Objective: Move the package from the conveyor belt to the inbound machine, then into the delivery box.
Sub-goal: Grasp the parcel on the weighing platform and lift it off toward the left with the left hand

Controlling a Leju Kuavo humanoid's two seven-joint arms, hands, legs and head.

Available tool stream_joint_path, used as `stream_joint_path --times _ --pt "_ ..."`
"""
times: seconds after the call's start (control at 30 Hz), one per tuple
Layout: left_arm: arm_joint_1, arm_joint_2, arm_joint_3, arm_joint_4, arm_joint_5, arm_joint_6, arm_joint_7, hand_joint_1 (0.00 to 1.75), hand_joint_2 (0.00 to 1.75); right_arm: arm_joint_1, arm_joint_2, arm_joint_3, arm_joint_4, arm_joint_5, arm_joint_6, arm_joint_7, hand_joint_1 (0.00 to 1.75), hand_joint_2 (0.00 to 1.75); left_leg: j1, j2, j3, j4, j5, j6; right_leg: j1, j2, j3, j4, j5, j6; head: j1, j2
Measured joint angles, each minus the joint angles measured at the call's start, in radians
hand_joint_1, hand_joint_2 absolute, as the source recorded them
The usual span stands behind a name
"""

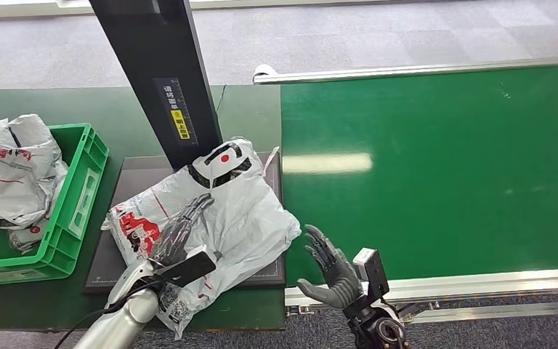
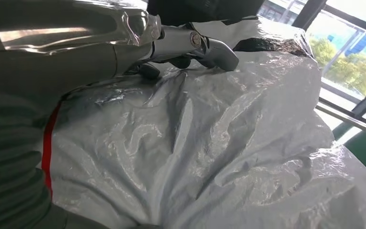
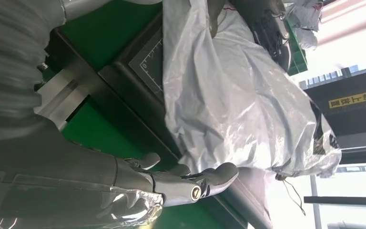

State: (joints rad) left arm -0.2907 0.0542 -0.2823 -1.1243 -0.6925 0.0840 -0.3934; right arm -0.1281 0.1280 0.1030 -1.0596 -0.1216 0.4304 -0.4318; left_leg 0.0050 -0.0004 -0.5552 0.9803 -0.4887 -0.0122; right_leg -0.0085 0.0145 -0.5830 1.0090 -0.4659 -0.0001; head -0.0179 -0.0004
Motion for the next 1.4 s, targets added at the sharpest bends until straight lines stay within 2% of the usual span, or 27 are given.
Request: stream_joint_path --times 0.03,0.07,0.1,0.27,0.53,0.67,0.8,0.97,1.17,1.3,1.4 --pt "-0.008 -0.003 -0.007 0.011 0.009 -0.011 -0.008 1.37 1.75 -0.005 0.001 0.0 0.004 0.001 -0.001 0.0 0.0 1.75 0.0 0.0 0.0 0.0 0.0 0.0 0.0 0.0 0.0 0.0 0.0 0.0 0.0 0.0" --pt "-0.016 -0.006 -0.016 0.022 0.02 -0.022 -0.016 1.71 1.75 -0.01 0.003 0.0 0.008 0.002 -0.002 -0.001 0.0 1.75 0.0 0.0 0.0 0.0 0.0 0.0 0.0 0.0 0.001 0.0 0.0 0.0 0.0 0.0" --pt "-0.025 -0.009 -0.026 0.033 0.033 -0.032 -0.025 1.75 1.75 -0.014 0.004 0.0 0.012 0.003 -0.003 -0.003 0.0 1.75 0.0 0.0 0.001 0.0 0.0 0.0 0.0 0.0 0.001 0.0 0.0 0.0 0.0 0.0" --pt "-0.051 -0.027 -0.072 0.052 0.107 -0.058 -0.053 1.75 1.75 -0.024 0.007 -0.002 0.026 0.009 -0.015 -0.011 0.0 1.75 0.0 0.0 0.001 0.0 0.0 0.0 0.0 0.0 0.001 0.0 0.0 0.0 0.0 0.0" --pt "-0.057 -0.03 -0.113 0.007 0.129 -0.007 -0.042 1.75 1.75 -0.023 0.008 -0.005 0.027 0.013 -0.026 -0.011 0.0 1.75 0.0 0.0 0.001 0.0 0.0 0.0 0.0 0.0 0.001 0.0 0.0 0.0 0.0 0.0" --pt "-0.046 -0.023 -0.119 -0.049 0.122 0.051 -0.06 1.75 1.75 -0.022 0.008 -0.006 0.027 0.013 -0.031 -0.011 0.0 1.75 0.0 0.0 0.001 0.0 0.0 0.0 0.0 0.0 0.001 0.0 0.0 0.0 0.0 0.0" --pt "-0.03 0.002 -0.112 -0.174 0.09 0.143 -0.074 1.75 1.75 -0.019 0.008 -0.008 0.027 0.011 -0.037 -0.018 0.0 1.75 0.0 0.0 0.0 0.0 0.0 0.0 0.0 0.0 0.0 0.0 0.0 0.0 0.0 0.0" --pt "-0.017 0.051 -0.068 -0.345 0.005 0.272 -0.079 1.75 1.75 -0.005 0.008 -0.011 0.027 0.01 -0.042 -0.029 0.0 1.75 0.0 0.0 0.0 0.0 0.0 0.0 0.0 0.0 0.0 0.0 0.0 0.0 0.0 0.0" --pt "-0.01 0.103 0.004 -0.453 -0.1 0.407 -0.082 1.75 1.75 0.021 0.008 -0.017 0.018 0.006 -0.045 -0.036 0.0 1.75 0.0 0.0 0.0 0.0 0.0 0.0 0.0 0.0 0.0 0.0 0.0 0.0 0.0 0.0" --pt "-0.057 0.153 0.104 -0.468 -0.159 0.428 -0.064 1.75 1.75 0.042 0.007 -0.027 -0.001 -0.005 -0.045 -0.035 0.0 1.75 0.0 0.0 0.001 0.0 0.0 0.0 0.0 0.0 0.0 0.0 0.0 0.0 0.0 0.0" --pt "-0.08 0.17 0.15 -0.468 -0.168 0.426 -0.063 1.75 1.75 0.047 0.007 -0.031 -0.011 -0.006 -0.045 -0.032 0.0 1.75 0.0 0.001 0.001 0.0 0.0 0.0 0.0 0.0 0.0 0.0 0.0 0.0 0.0 0.0"
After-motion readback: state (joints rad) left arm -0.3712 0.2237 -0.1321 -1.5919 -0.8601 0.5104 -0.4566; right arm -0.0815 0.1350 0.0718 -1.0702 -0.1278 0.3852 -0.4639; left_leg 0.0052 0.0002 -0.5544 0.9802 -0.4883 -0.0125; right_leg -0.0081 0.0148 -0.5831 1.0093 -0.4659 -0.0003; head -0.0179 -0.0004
